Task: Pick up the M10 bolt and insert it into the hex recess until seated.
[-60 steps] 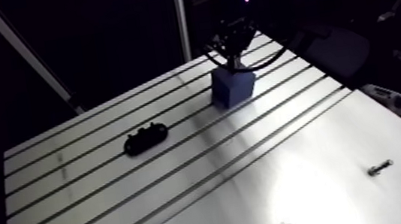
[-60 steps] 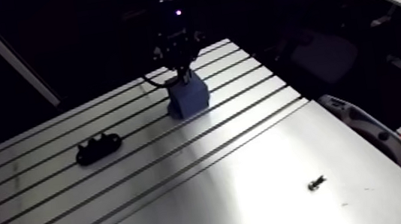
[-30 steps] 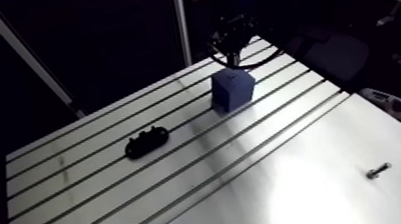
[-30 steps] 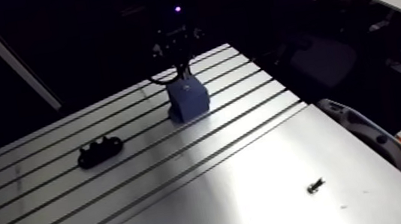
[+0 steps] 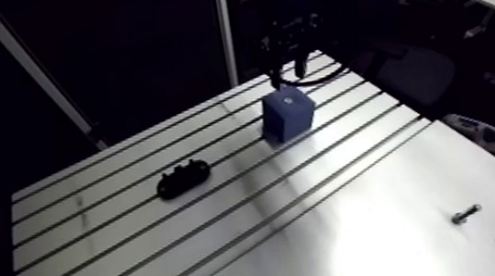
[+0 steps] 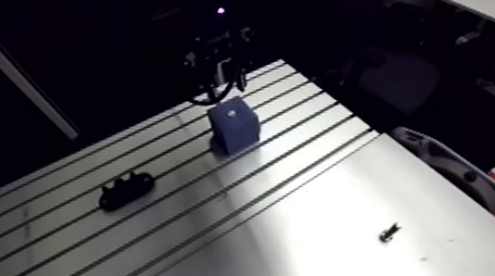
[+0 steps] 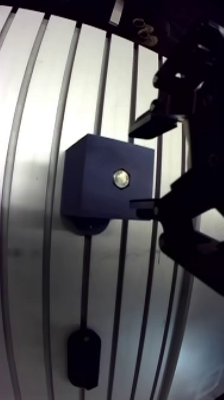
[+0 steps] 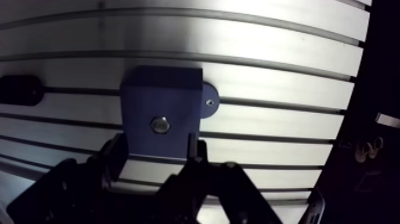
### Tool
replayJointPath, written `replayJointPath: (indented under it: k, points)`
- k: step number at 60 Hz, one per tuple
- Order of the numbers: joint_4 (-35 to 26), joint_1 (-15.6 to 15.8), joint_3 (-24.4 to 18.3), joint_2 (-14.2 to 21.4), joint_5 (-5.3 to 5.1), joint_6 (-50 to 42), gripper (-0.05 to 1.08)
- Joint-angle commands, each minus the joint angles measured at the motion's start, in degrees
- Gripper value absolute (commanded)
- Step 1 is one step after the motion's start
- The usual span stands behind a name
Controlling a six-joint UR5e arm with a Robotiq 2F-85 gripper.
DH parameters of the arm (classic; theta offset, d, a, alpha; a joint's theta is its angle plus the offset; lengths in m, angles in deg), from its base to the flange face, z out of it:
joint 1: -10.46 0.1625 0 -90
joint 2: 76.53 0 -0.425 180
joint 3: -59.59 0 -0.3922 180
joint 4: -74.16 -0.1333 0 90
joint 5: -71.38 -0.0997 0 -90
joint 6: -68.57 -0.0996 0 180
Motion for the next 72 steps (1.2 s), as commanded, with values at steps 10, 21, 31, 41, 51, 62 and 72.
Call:
replayJointPath:
  k: [10, 21, 31, 41, 51, 62, 72]
  points:
    - [-6.6, 0.0, -1.3, 3.9, -0.22, -2.6, 0.0]
    - [-12.4, 0.4, -3.4, 9.9, -0.56, -7.0, 0.0]
    - [-16.4, 5.1, -4.9, 13.4, -0.27, -9.8, 0.0]
    - [-17.9, 8.9, -6.8, 14.7, -0.06, -13.1, 0.0]
    - [-20.5, 12.3, -10.1, 14.6, -0.15, -15.7, 0.0]
    - [-22.9, 13.7, -12.6, 14.6, -0.21, -16.6, 0.0]
    - [-24.7, 15.4, -14.3, 14.6, -0.31, -17.1, 0.01]
